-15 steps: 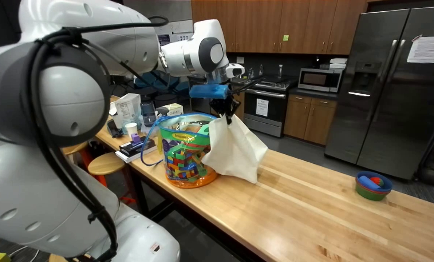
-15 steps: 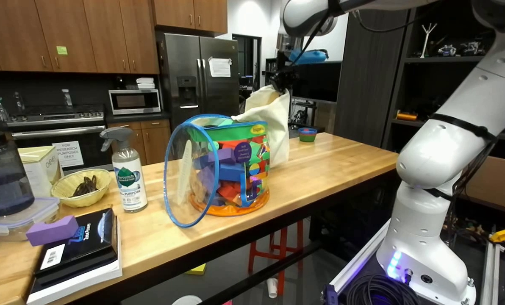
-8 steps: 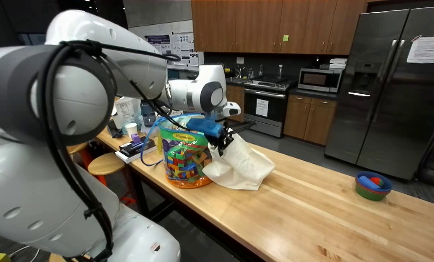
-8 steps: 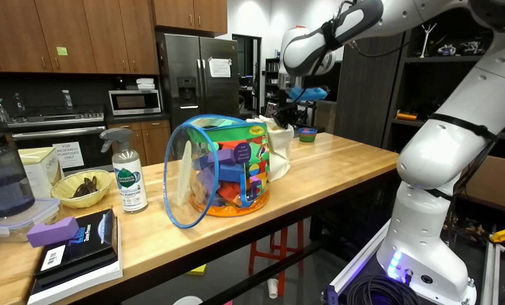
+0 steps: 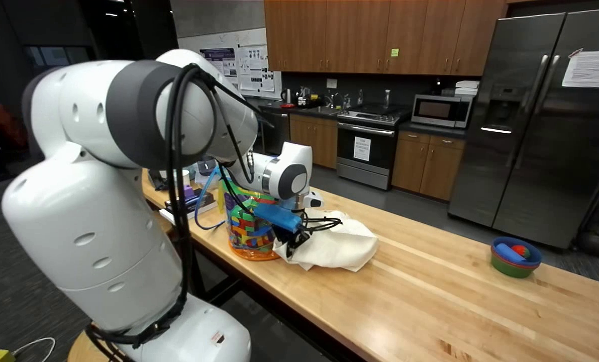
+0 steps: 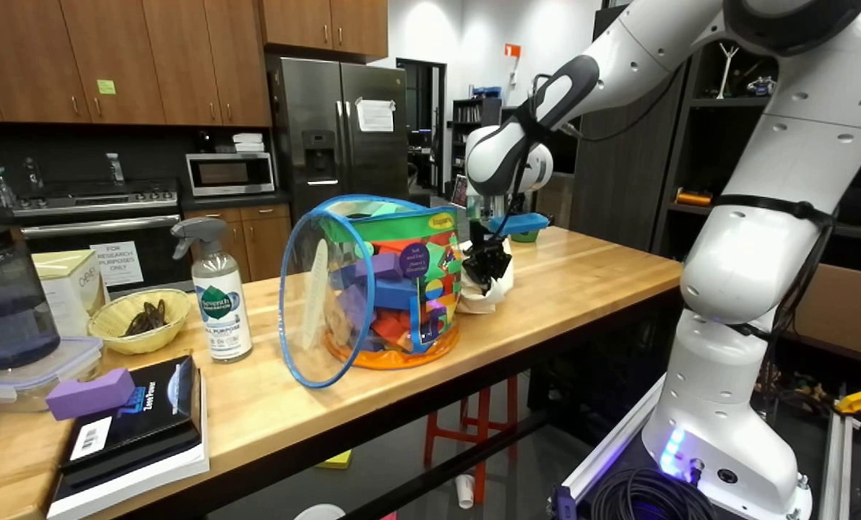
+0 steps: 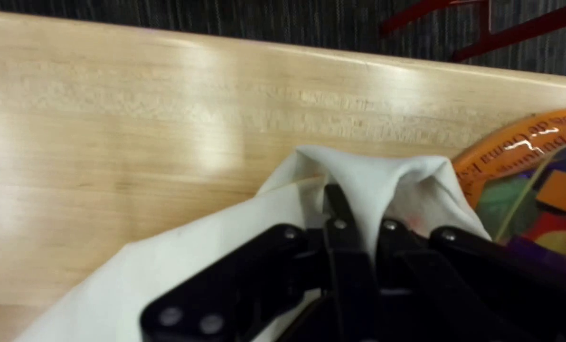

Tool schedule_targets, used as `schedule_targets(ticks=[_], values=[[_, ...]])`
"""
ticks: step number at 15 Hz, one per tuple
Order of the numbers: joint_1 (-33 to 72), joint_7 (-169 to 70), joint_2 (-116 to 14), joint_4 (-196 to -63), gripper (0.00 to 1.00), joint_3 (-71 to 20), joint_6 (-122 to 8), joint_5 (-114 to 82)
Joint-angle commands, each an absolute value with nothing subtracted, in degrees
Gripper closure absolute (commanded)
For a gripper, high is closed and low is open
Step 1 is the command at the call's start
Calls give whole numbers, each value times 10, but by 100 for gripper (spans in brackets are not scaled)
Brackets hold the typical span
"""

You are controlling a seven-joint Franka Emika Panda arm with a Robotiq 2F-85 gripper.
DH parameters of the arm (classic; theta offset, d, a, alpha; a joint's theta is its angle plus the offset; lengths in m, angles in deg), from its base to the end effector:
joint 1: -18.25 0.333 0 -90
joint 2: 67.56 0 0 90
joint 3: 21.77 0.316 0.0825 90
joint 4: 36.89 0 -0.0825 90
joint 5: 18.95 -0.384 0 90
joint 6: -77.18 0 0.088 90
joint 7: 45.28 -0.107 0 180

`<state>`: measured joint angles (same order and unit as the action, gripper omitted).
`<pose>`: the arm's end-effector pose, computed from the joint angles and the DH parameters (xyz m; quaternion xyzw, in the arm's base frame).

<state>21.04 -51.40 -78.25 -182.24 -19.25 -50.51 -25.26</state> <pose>0.4260 0.0427 0.3307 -0.9965 0.0439 0.0640 0.0312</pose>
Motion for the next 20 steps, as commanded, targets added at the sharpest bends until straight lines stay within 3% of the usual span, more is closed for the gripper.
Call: schedule_targets(ticks=[1, 9, 20], values=[[186, -519, -787, -1843, 99, -214, -473, -254], [125, -560, -820, -1886, 99, -259, -435, -244], [15, -445, -807, -1898, 99, -377, -449, -196]])
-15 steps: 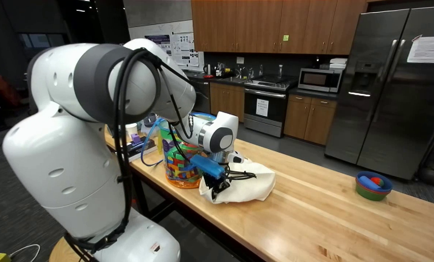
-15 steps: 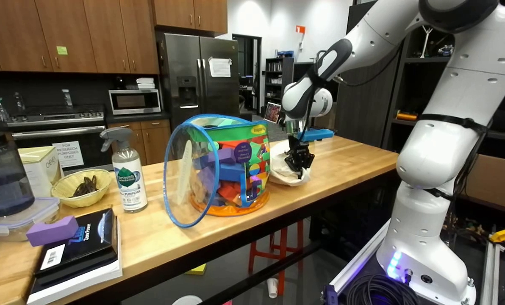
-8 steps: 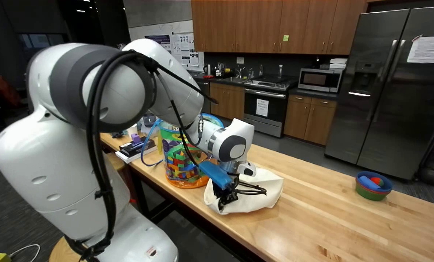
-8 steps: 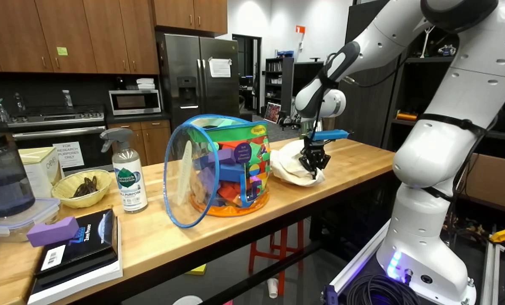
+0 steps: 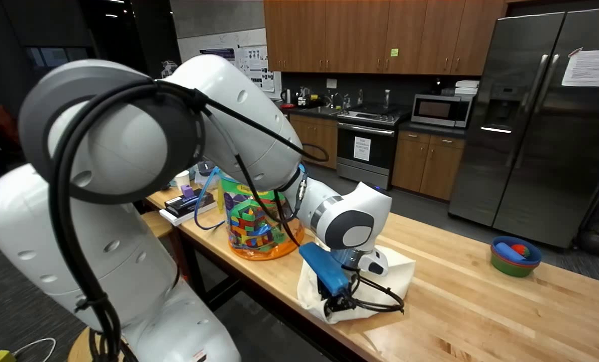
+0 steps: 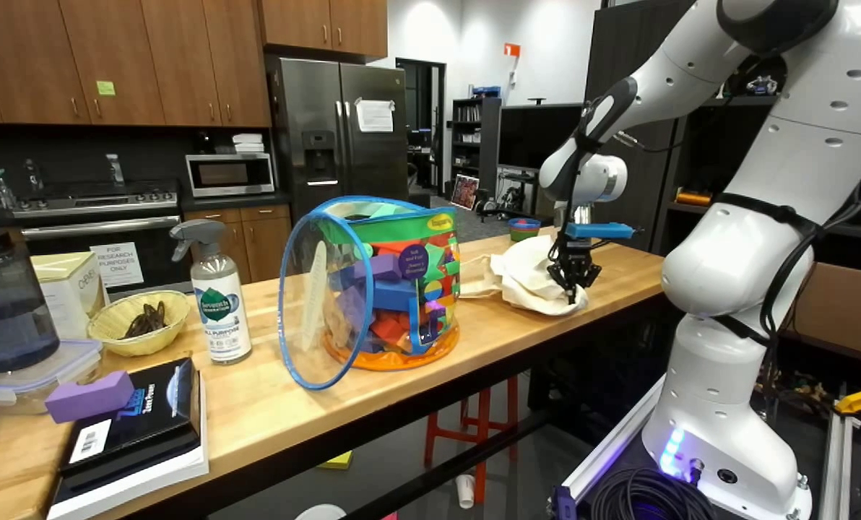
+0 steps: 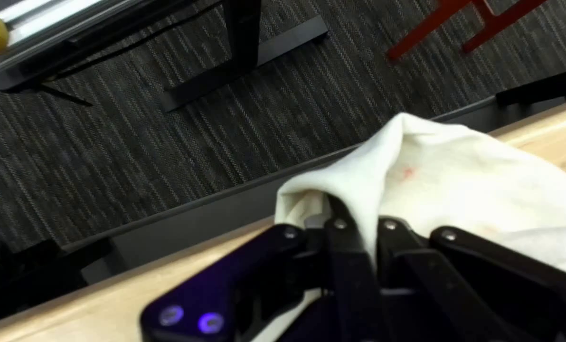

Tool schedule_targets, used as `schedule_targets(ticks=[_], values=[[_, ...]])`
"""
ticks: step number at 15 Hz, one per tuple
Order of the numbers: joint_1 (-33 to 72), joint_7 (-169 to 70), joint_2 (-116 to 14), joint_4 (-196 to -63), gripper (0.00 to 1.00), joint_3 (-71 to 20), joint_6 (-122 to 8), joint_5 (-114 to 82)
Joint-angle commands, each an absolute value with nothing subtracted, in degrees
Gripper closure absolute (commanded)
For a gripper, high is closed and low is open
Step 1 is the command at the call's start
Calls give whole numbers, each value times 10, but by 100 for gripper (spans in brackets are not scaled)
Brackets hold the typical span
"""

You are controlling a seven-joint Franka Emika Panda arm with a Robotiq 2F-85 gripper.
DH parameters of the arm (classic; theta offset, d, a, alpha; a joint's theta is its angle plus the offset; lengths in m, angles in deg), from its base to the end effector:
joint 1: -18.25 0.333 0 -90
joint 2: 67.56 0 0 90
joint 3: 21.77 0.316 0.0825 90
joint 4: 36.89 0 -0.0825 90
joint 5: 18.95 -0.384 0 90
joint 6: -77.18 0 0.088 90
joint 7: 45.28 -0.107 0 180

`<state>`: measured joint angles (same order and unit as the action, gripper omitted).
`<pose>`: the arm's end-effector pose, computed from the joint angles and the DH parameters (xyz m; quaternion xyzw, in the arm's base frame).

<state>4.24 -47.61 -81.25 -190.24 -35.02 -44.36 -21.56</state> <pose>0.3293 -0.1620 0.2892 -0.9514 0.2589 0.1478 0.0772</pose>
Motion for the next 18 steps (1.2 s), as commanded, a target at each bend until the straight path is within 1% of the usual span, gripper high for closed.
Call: schedule_targets(ticks=[1, 5, 10, 18], values=[[5, -437, -803, -1896, 99, -387, -453, -189], [-31, -410, -793, -1881, 99, -424, -460, -159], [-52, -381, -765, -1824, 99, -453, -460, -149], [-13, -383, -730, -1720, 99, -415, -457, -149]])
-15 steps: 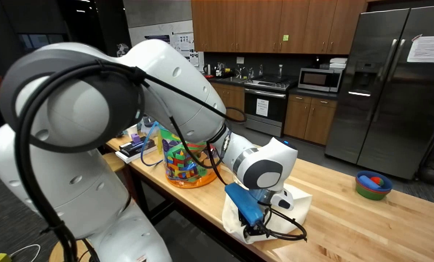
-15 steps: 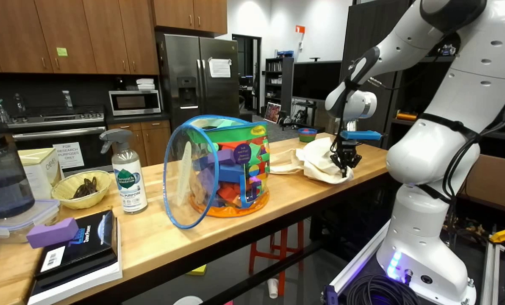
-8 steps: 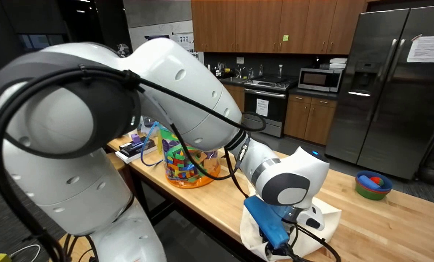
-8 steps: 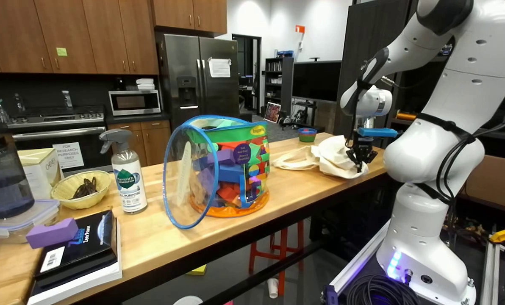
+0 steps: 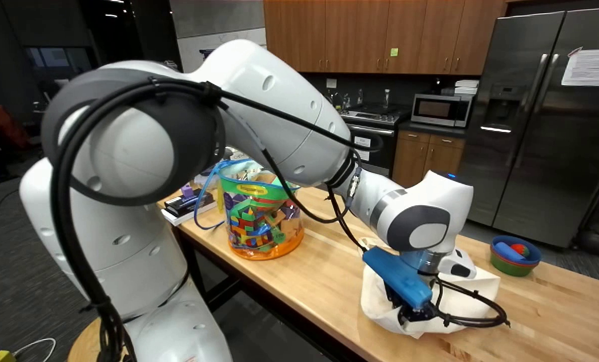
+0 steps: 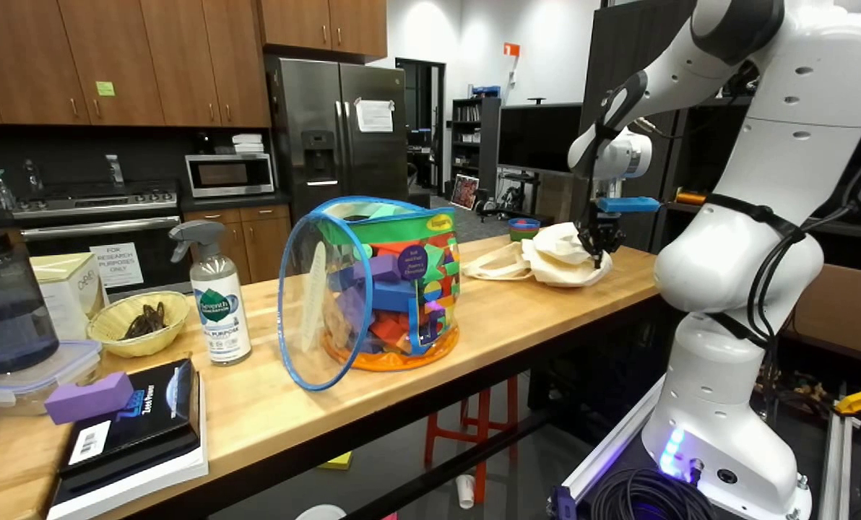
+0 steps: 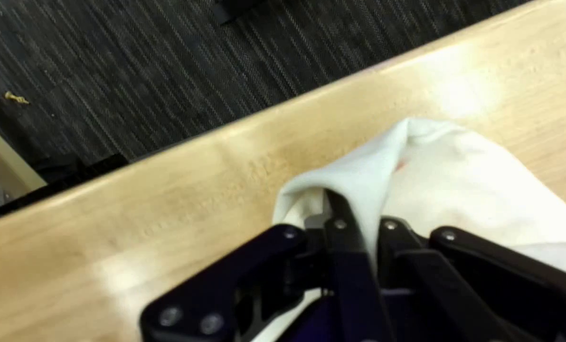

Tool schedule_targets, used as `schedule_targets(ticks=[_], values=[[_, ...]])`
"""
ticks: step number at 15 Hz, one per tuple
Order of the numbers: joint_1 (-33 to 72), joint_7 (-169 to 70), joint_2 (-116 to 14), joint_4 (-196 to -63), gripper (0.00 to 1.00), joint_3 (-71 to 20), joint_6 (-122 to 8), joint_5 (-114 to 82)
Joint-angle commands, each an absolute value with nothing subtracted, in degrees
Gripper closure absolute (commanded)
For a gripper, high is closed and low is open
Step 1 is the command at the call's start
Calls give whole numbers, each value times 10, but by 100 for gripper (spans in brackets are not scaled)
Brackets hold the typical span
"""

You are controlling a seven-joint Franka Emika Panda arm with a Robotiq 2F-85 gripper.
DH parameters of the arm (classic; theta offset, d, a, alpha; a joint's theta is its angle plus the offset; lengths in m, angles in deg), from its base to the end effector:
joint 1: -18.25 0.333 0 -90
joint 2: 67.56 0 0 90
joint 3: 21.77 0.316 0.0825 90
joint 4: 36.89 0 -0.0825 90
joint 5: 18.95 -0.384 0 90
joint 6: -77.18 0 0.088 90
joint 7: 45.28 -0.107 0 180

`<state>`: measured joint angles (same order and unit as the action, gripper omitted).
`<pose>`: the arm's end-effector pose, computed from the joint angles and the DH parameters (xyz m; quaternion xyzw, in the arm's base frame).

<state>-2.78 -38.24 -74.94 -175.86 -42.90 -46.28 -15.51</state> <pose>0.3365 -0.3068 0.3414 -0.9570 0.2803 0.0682 0.0304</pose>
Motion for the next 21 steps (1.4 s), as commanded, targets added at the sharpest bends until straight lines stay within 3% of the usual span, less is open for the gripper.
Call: schedule_targets(ticks=[1, 21], values=[[-7, -382, -724, -1708, 99, -409, -456, -149], [81, -371, -583, -1471, 99, -309, -438, -150]])
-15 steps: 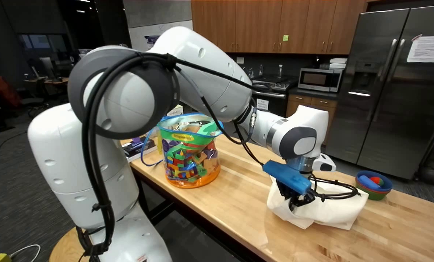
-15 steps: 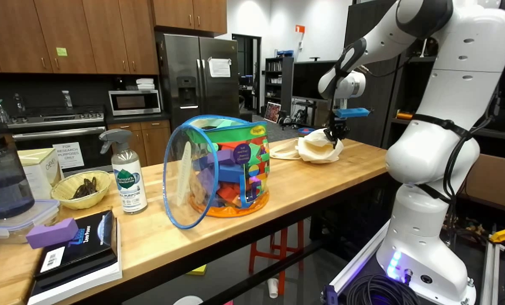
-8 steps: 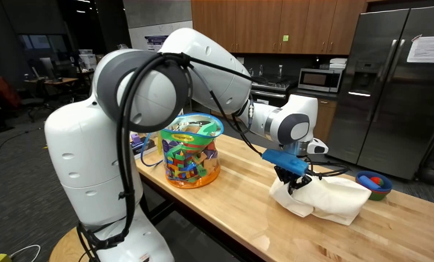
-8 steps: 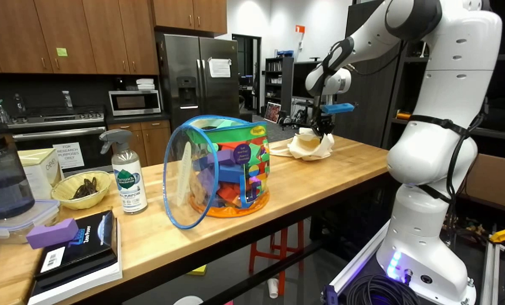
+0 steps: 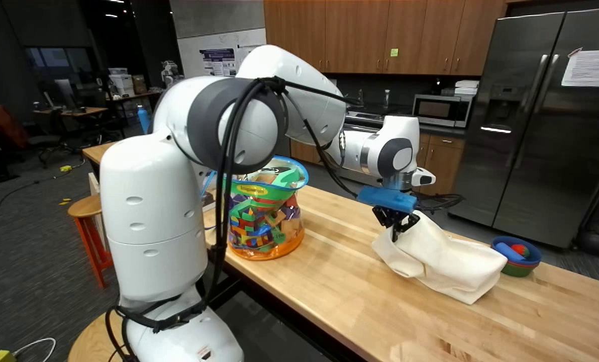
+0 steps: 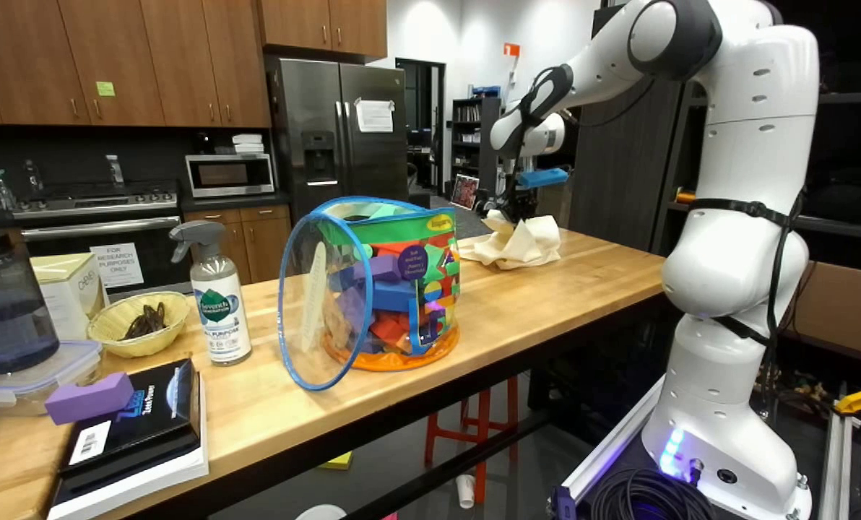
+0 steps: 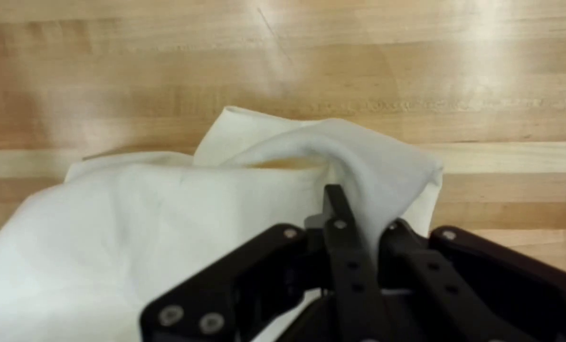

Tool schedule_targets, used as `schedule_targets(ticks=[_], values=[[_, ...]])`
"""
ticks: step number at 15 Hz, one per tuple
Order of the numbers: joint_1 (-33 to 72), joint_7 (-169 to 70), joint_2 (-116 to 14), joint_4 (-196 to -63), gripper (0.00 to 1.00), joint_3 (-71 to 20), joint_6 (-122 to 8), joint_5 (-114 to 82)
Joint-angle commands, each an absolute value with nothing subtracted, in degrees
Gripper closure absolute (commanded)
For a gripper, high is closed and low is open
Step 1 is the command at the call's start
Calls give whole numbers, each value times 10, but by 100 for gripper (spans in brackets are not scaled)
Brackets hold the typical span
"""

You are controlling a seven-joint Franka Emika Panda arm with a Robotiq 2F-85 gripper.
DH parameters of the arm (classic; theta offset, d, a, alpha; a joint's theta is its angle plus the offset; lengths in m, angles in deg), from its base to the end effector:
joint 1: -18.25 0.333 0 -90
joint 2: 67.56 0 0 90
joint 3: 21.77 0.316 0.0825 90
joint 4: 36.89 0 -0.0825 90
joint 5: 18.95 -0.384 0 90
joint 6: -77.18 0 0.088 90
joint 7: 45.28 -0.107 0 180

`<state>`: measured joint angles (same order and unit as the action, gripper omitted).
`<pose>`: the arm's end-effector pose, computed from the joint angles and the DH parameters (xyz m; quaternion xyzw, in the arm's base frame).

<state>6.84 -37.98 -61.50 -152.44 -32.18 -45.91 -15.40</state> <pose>0.5348 -0.2148 0.4039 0.9933 -0.1092 0.0042 0.0380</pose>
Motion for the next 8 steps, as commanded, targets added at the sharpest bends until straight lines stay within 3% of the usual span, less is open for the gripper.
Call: schedule_targets(ticks=[1, 8], values=[[88, -372, -575, -1458, 99, -303, -436, -148], [144, -379, -538, -1371, 99, -252, -412, -131]])
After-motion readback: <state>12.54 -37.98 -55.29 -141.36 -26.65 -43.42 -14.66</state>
